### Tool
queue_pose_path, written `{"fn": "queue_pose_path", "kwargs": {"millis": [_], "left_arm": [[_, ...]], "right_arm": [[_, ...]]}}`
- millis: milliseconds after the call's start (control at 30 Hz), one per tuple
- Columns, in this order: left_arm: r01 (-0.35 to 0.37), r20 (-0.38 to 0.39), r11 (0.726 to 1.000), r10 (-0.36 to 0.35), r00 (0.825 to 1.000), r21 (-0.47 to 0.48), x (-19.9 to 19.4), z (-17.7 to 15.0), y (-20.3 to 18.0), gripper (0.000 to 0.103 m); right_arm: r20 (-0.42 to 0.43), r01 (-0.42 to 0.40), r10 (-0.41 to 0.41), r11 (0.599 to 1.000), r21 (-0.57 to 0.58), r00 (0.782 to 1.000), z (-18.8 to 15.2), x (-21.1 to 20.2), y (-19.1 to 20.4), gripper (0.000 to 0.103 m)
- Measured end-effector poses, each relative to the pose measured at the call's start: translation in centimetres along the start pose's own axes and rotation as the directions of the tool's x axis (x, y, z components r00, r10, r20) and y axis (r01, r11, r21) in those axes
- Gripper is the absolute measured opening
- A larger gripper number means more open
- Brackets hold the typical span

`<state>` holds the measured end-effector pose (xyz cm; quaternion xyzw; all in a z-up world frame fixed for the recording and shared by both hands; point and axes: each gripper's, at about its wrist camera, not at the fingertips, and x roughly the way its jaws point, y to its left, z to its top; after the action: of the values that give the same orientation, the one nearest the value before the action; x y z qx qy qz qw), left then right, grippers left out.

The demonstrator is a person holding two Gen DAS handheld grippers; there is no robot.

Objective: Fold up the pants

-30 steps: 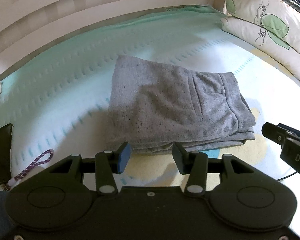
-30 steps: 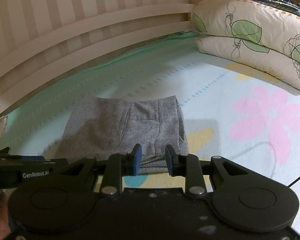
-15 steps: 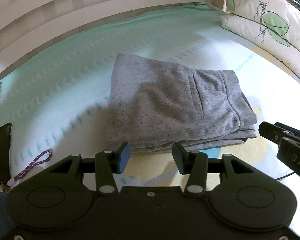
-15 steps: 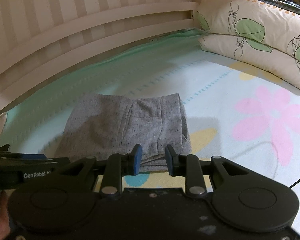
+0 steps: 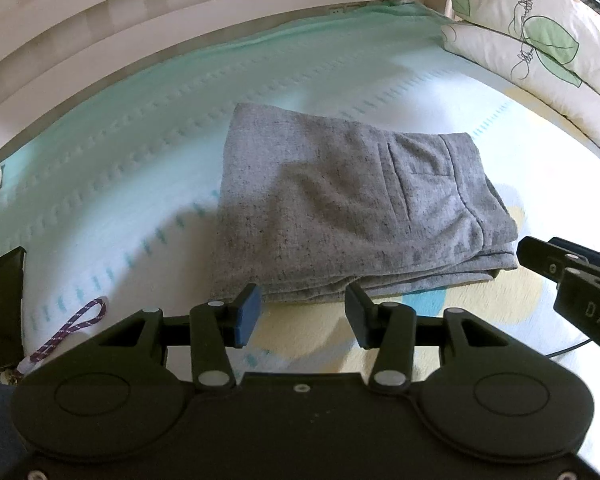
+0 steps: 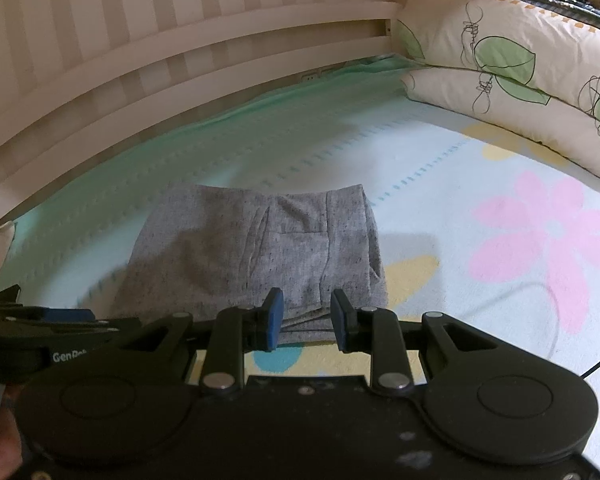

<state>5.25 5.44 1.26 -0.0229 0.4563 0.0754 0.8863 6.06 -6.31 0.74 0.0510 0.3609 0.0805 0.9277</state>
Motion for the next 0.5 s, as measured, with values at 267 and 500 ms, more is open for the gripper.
{"fn": "queue_pose_path", "kwargs": {"millis": [267, 500], "left_arm": [[-0.005, 0.000, 1.000, 0.005, 1.000, 0.006, 0.01, -0.01, -0.06, 0.055], [-0.006, -0.001, 1.000, 0.006, 1.000, 0.008, -0.08, -0.11, -0.22, 0.055]], "right_arm": [[-0.001, -0.001, 0.001, 1.000, -0.001, 1.000, 0.00, 0.07, 0.01, 0.028], [-0.003, -0.001, 0.001, 1.000, -0.003, 1.000, -0.07, 0.21, 0.09, 0.028]]}}
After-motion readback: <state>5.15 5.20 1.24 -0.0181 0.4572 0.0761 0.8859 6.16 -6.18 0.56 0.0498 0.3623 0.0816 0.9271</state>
